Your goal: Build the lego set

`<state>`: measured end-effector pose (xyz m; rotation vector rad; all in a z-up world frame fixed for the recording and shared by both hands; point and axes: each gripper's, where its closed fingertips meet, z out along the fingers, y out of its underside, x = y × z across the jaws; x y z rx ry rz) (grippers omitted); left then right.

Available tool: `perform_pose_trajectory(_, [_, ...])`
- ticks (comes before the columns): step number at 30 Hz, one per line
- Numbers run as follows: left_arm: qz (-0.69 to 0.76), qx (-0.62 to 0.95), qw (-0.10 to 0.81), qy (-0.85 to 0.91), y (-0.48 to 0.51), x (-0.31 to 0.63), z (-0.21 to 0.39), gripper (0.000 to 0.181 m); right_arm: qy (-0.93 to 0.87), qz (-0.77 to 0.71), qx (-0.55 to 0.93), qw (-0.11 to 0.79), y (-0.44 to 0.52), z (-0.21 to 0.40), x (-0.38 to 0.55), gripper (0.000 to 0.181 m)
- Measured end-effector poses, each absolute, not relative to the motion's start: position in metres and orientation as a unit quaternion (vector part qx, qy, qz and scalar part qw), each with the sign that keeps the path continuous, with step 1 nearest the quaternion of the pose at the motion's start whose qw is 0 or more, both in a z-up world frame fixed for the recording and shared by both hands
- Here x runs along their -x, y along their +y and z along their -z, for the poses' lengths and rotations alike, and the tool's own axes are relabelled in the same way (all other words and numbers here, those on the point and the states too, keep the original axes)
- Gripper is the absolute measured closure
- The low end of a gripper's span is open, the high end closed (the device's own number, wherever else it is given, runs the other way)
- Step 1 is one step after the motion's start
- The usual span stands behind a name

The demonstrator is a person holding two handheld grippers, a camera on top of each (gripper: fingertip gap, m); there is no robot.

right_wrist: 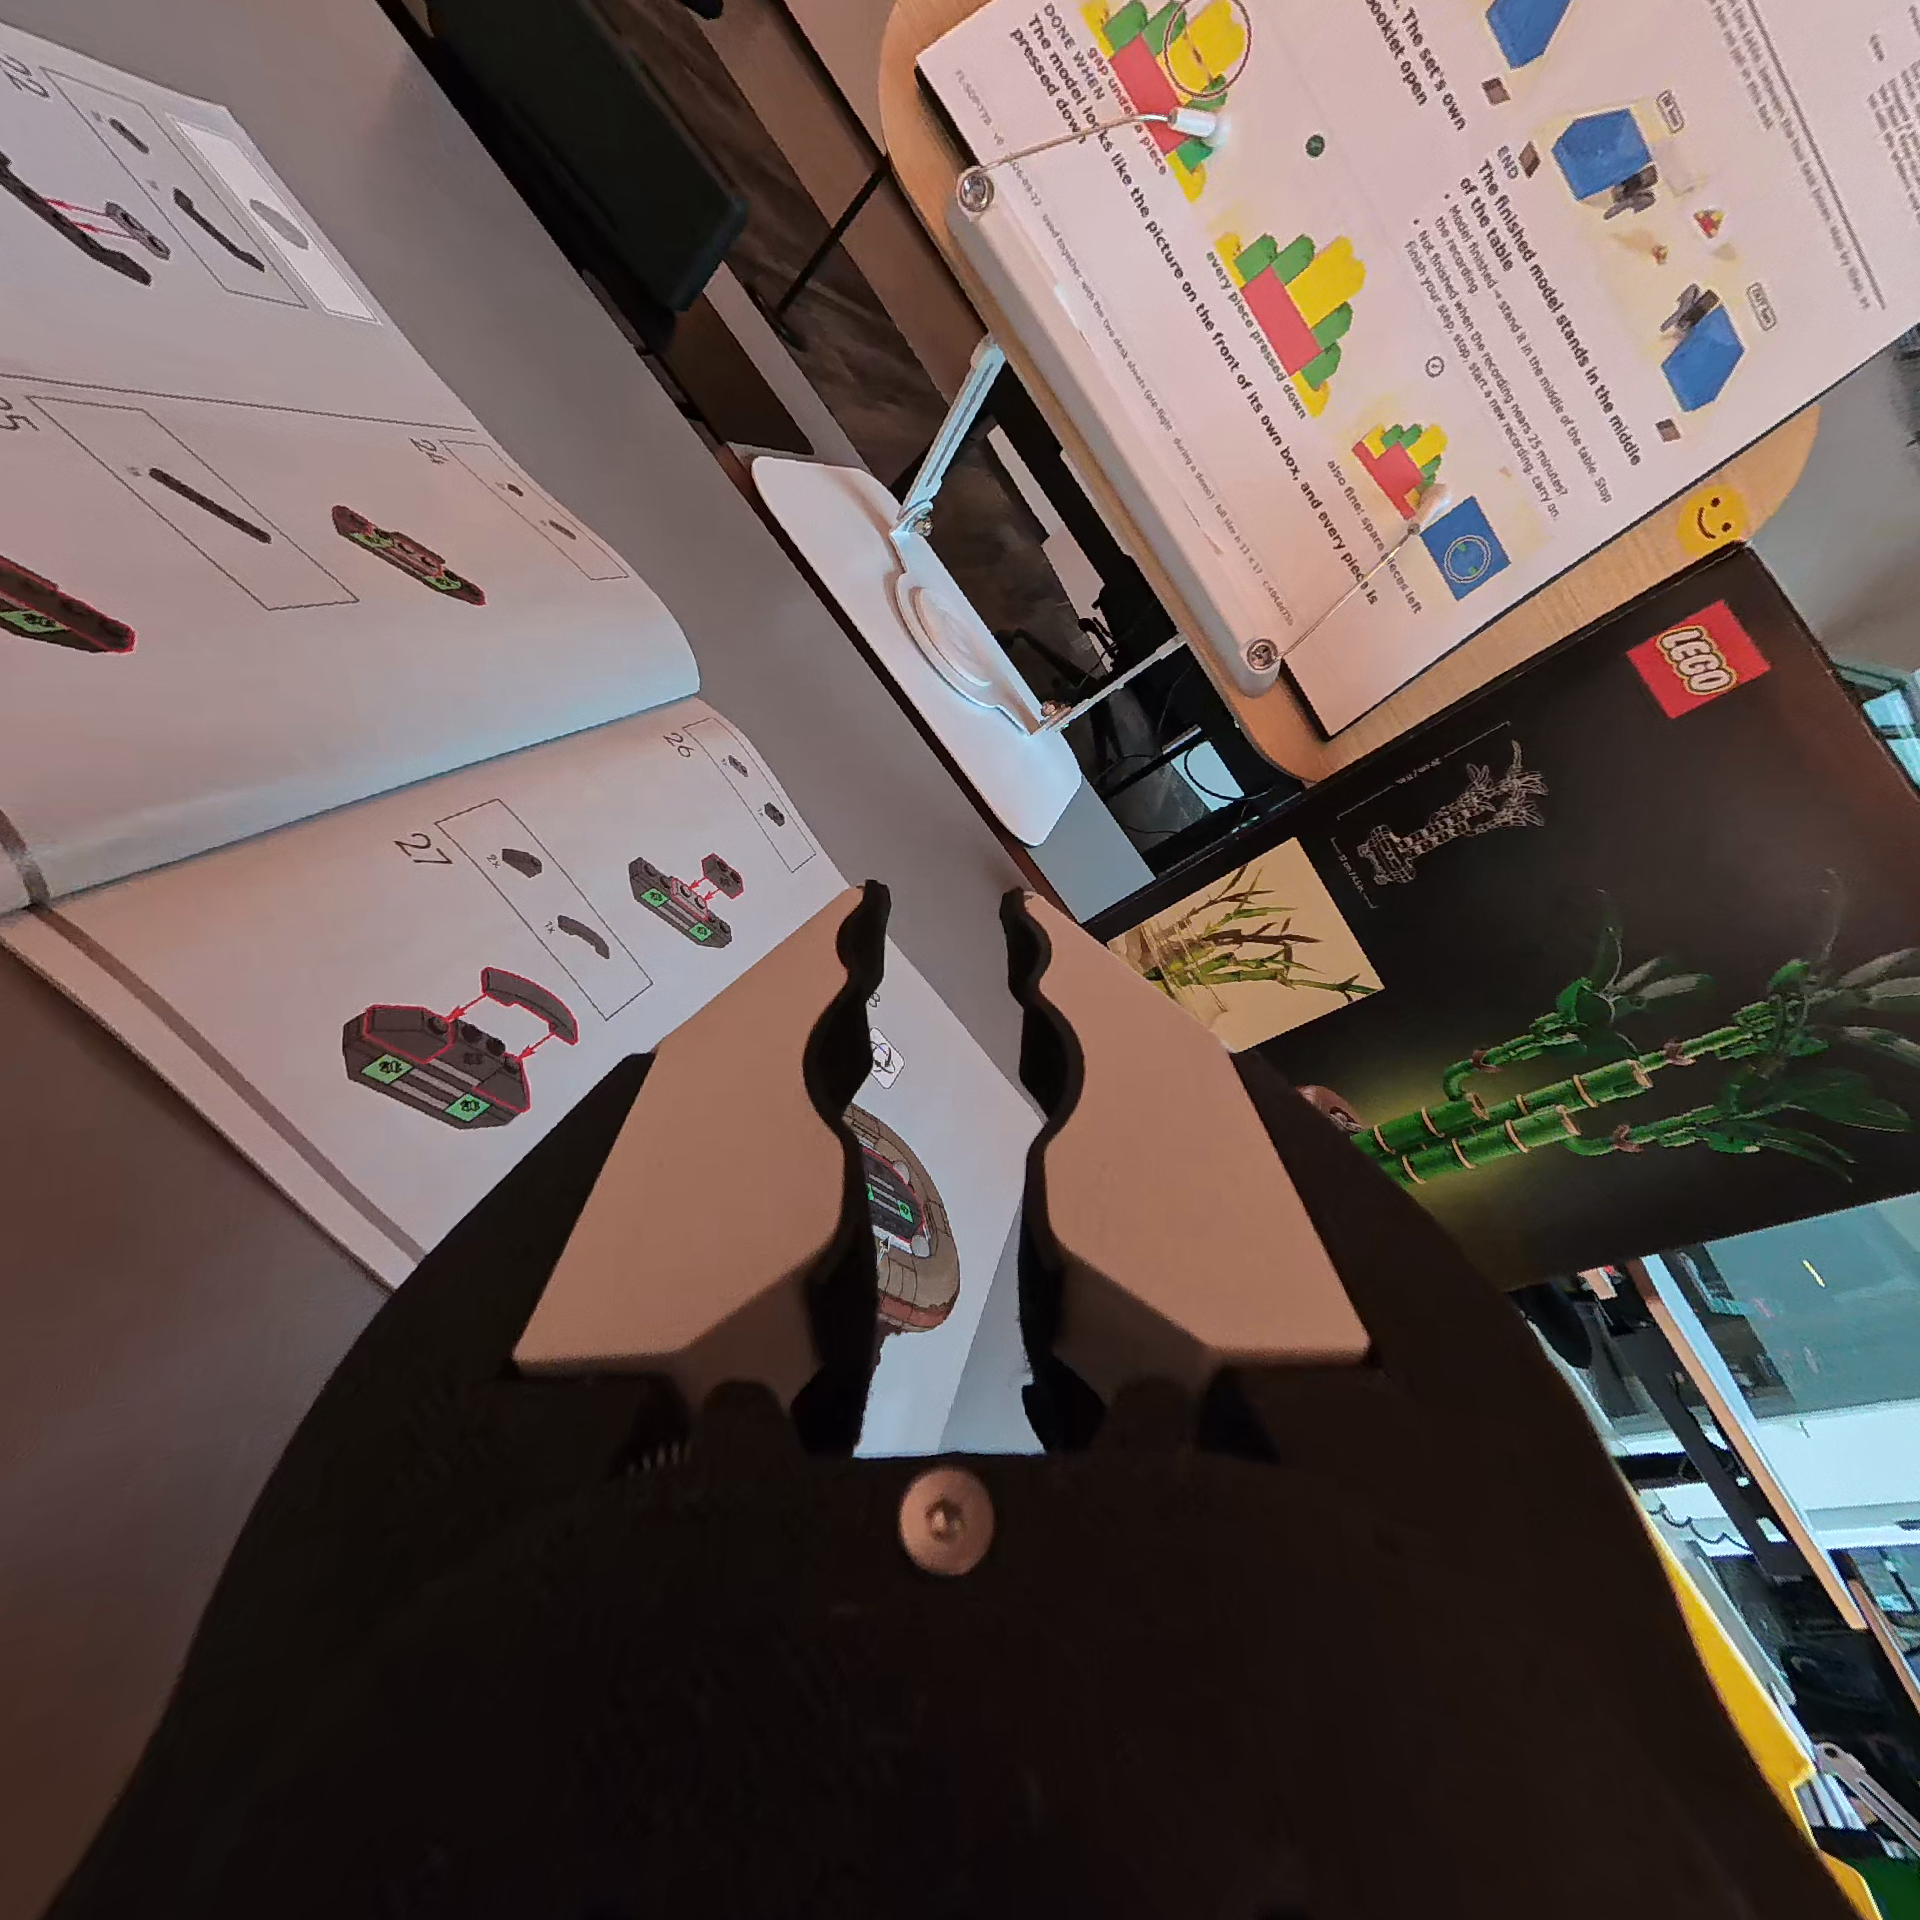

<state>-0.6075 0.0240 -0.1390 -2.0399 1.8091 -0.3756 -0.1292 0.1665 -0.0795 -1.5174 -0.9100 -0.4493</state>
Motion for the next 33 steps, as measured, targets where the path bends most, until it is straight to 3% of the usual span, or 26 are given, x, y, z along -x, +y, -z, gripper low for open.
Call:
perform_pose_trajectory(18, [0.149,0.753,0.189,0.613,0.034,0.616,0.152,0.166,-0.405,0.184,0.66,0.606,0.166,0.084,0.133,0.16])
perform_pose_trajectory(27, [0.168,0.766,0.234,0.575,0.051,0.623,0.125,0.166,-0.415,0.174,0.662,0.6,0.164,0.087,0.138,0.161])
perform_pose_trajectory(33, [0.245,0.758,0.312,0.517,0.06,0.629,0.076,0.166,-0.418,0.169,0.661,0.6,0.163,0.087,0.141,0.161])
